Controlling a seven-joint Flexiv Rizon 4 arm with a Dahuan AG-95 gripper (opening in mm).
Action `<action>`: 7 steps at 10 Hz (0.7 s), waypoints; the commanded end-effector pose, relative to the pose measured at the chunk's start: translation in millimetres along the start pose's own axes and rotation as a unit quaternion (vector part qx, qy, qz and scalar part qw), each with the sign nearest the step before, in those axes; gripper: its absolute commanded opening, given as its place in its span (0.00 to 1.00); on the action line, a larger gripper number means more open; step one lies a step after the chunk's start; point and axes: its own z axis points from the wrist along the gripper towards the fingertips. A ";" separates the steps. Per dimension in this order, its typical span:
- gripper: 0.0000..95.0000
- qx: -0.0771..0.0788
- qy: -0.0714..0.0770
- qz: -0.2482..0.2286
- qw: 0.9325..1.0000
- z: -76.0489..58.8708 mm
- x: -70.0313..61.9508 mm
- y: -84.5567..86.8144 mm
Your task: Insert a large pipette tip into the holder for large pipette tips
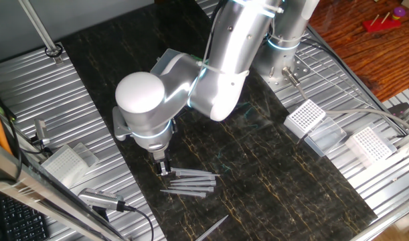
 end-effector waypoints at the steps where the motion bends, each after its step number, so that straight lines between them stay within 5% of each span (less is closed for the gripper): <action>1: 0.00 -0.002 -0.002 0.000 1.000 2.4 1.4 -0.9; 5: 0.00 -0.002 -0.002 0.000 1.000 3.3 1.4 -0.9; 6: 0.20 -0.002 -0.002 0.000 1.000 3.9 1.4 -1.0; 7: 0.20 -0.002 -0.003 0.000 1.000 4.7 1.5 -1.1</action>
